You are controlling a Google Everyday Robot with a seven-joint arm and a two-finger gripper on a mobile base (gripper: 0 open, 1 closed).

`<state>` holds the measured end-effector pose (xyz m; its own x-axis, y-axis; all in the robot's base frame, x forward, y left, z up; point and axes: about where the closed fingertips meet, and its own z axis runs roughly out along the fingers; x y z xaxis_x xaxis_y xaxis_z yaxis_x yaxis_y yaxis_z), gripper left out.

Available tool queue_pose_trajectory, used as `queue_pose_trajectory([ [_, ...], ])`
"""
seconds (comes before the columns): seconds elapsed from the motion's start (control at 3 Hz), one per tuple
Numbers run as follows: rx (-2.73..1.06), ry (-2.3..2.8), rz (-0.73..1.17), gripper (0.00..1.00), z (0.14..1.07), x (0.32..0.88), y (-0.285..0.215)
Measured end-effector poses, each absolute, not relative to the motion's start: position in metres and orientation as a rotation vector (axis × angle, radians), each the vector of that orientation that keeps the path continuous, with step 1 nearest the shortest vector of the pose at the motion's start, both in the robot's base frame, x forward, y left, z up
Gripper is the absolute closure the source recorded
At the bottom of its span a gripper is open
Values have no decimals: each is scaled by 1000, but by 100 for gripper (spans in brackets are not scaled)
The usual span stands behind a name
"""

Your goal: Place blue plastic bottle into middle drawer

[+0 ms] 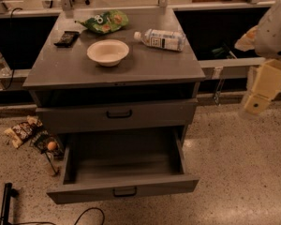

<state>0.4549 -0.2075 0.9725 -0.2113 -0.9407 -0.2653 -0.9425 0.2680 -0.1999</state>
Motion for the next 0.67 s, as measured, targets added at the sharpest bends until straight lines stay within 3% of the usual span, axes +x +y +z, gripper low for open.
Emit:
queue_pose_trajectory([
  [0.67, -1685, 2119, 411, 0, 942, 570, -138],
])
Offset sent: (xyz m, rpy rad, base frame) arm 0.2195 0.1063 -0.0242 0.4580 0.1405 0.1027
